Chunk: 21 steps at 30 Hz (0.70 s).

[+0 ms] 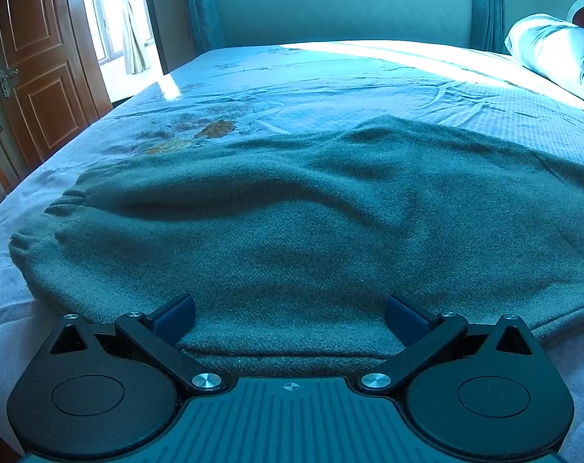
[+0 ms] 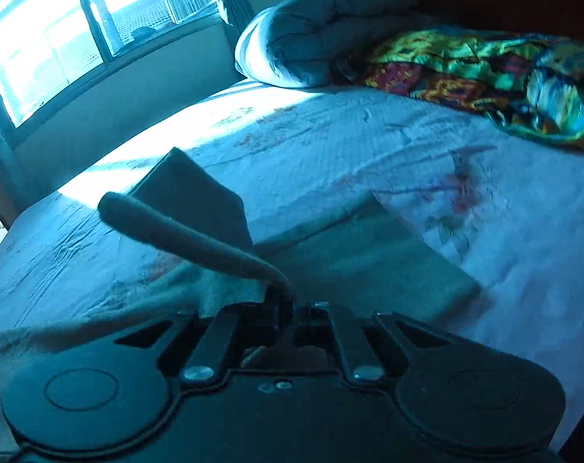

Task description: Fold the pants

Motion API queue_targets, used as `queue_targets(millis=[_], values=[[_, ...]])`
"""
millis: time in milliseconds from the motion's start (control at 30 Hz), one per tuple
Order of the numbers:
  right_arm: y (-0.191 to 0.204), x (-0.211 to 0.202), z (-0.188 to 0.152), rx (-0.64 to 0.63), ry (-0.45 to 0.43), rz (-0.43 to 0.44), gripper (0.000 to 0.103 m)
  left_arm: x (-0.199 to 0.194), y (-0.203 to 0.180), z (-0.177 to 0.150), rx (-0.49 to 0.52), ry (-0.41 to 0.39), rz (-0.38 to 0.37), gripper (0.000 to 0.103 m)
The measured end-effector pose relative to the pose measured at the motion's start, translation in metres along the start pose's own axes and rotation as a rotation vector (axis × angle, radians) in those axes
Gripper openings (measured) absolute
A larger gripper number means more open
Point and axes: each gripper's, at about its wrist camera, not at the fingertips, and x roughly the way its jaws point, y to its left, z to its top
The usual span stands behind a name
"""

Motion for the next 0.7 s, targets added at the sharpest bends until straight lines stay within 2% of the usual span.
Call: queue_targets(millis=[33,133,200,267,333,367,400,600,667,700], values=[[-0.011,0.007,-0.006,0.067,0.022,0.007,0.000,0.000,0.000,0.000,0.001,0.003,-0.002,0.103],[-0.030,0.011,-0.011,0.201,0.021,0.056,0.001,-0.001,0.002,0.003,0.012,0.017,-0.011,0.103],[-0.029,0.009,-0.007,0.187,0.001,0.047,0.011,-0.001,0.002,0.004,0.019,0.024,-0.016,0.103],[-0.029,0.007,-0.003,0.165,-0.019,0.005,0.016,0.000,0.003,0.005,0.022,0.030,-0.022,0.103],[-0.037,0.009,0.005,0.185,-0.033,0.002,0.020,0.001,0.002,0.006,0.024,0.033,-0.023,0.103],[-0.041,0.012,0.009,0.196,-0.020,0.010,0.006,0.001,0.002,0.006,0.028,0.035,-0.023,0.103],[-0.041,0.012,0.013,0.194,-0.013,0.030,0.000,0.001,0.002,0.007,0.033,0.036,-0.024,0.103],[-0.021,-0.037,0.047,0.093,-0.171,0.154,0.000,0.001,0.003,0.010,0.061,0.046,-0.033,0.103],[-0.025,-0.042,0.040,0.077,-0.160,0.132,0.000,0.001,0.003,0.010,0.056,0.046,-0.036,0.103],[-0.034,-0.036,0.030,0.095,-0.125,0.108,0.000,0.001,0.003,0.010,0.054,0.045,-0.036,0.103]])
